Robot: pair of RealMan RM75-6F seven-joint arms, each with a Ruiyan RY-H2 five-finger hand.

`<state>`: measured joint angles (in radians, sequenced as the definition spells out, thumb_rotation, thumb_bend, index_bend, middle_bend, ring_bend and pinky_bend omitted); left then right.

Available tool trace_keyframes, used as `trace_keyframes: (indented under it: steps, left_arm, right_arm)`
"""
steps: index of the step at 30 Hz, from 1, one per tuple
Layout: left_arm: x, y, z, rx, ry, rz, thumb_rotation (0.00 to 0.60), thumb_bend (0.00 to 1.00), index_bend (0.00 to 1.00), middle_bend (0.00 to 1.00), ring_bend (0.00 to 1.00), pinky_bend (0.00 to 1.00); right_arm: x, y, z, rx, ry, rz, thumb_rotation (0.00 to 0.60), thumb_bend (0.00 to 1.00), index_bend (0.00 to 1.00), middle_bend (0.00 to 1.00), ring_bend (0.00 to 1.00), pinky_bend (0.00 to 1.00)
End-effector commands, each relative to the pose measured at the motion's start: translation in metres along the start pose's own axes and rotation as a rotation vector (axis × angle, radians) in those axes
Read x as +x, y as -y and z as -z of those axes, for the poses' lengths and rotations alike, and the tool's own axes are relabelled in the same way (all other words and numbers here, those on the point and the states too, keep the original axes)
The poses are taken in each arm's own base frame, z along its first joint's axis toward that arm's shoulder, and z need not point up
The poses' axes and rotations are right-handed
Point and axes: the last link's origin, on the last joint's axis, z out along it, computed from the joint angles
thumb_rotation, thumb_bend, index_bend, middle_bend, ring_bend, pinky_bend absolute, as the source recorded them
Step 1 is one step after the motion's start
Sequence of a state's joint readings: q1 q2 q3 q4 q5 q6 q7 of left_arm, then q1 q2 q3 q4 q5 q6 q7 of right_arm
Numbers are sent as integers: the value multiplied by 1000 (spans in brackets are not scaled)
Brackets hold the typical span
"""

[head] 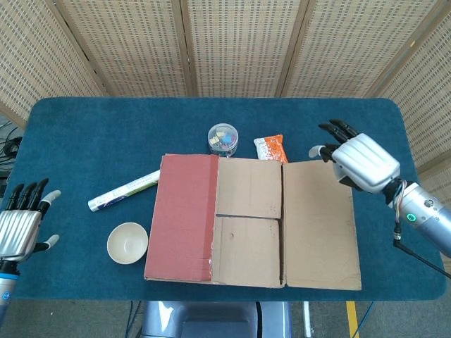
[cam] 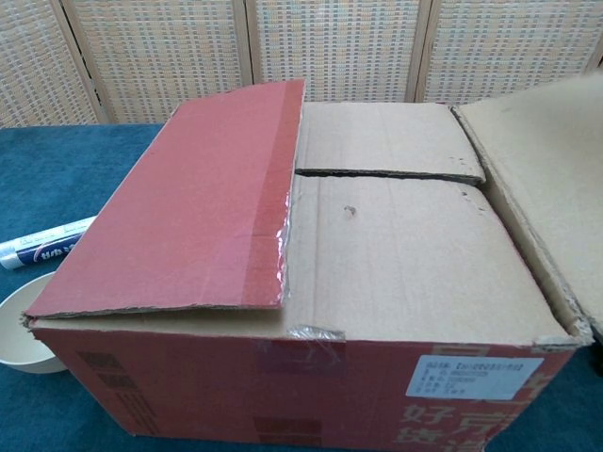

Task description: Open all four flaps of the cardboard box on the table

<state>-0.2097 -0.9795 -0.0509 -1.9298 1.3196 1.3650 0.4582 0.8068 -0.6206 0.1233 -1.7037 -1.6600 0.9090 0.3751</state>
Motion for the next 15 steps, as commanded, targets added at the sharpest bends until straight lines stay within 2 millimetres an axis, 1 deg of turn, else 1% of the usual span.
trace_keyframes:
  steps: [1,4,9,12,15]
  left_arm:
    - [3,-3,-3,-26,-3,-10,600,174,166,22,46,0]
    - [9,-9,-7,-74,-5,-4,600,175,166,22,46,0]
    - [25,-18,-15,-178,5,-29,600,195,166,22,46,0]
    - [34,-25,-21,-233,7,-42,600,210,166,22,47,0]
    - [51,-37,-30,-332,-1,-73,600,230,166,22,46,0]
  right_arm:
    - [-4,-5,4,-19,-11,-15,600,1000,303,458,64,32]
    - [-8,-7,7,-36,-23,-36,600,1000,304,442,64,32]
    - [-13,-7,12,-65,-49,-60,600,1000,292,370,62,32]
    - [-16,-6,14,-82,-56,-70,600,1000,228,304,26,32]
    - [-20,-5,21,-124,-63,-81,600,1000,169,241,0,32]
